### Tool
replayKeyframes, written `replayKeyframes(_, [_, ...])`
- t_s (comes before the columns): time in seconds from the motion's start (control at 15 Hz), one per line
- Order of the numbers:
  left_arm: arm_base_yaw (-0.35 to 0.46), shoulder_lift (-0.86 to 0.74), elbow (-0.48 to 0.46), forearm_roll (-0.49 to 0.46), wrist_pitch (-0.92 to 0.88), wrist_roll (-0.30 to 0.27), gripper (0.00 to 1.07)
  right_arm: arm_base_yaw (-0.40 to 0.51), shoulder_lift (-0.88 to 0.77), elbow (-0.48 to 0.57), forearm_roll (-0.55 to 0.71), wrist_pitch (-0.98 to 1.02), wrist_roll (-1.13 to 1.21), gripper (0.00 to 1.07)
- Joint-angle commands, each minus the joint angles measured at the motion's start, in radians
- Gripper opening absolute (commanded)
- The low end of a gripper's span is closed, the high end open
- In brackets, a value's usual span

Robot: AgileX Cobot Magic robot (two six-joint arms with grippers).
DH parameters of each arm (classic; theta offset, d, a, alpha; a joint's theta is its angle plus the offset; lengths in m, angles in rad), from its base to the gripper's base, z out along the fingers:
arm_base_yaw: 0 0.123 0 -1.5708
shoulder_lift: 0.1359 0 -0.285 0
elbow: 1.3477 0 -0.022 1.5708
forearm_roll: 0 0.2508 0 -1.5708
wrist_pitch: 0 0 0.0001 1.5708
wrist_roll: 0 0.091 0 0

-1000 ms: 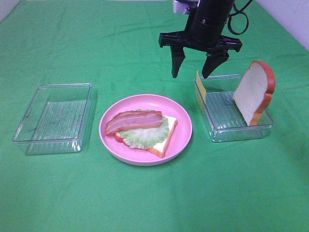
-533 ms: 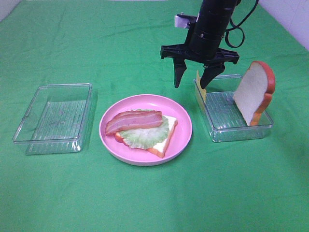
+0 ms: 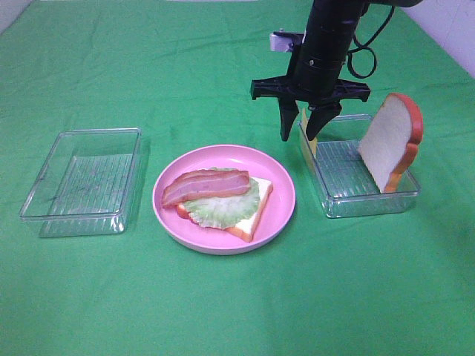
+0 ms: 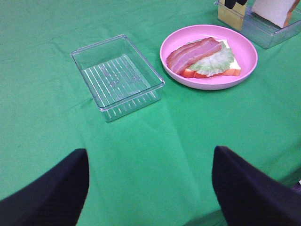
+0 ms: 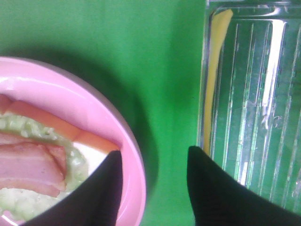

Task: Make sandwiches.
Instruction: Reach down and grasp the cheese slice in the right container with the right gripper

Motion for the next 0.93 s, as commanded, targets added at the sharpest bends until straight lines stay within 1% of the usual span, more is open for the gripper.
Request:
replayKeyframes(0.07, [-0.001, -0.023, 0.002, -0.004, -0.007, -0.004, 0.70, -0.006, -0.003, -0.009, 0.027, 0.006, 0.007, 0.41])
replayKeyframes(0.33, [-0.001, -0.023, 0.002, -0.004, -0.007, -0.004, 0.70, -0.006, -0.019, -0.009, 0.025, 0.005, 0.006, 0.42])
replayKeyframes(0.4, [-0.001, -0.023, 0.002, -0.004, -0.007, -0.004, 0.70, -0.006, -0.023, -0.018, 0.024, 0.010, 0.002, 0.48])
replayKeyframes(0.47, [-0.001, -0.023, 0.002, -0.004, -0.007, -0.004, 0.70, -0.006, -0.023, -0.040, 0.019, 0.029, 0.001, 0.49])
replayKeyframes(0.53, [-0.001, -0.023, 0.002, -0.004, -0.007, -0.004, 0.70, -0.006, -0.023, -0.073, 0.018, 0.044, -0.011, 0.54])
replayKeyframes(0.67, [-0.001, -0.023, 0.002, -0.004, -0.007, -0.004, 0.70, -0.006, -0.023, -0.091, 0.016, 0.053, -0.017, 0.56])
replayKeyframes(0.73, [-0.001, -0.023, 0.002, -0.004, -0.007, -0.004, 0.70, -0.006, -0.023, -0.104, -0.015, 0.058, -0.017, 0.58])
replayKeyframes(0.93, [-0.001, -0.023, 0.002, -0.004, -0.007, -0.004, 0.70, -0.006, -0.014, -0.104, -0.056, 0.064, -0.016, 0.59])
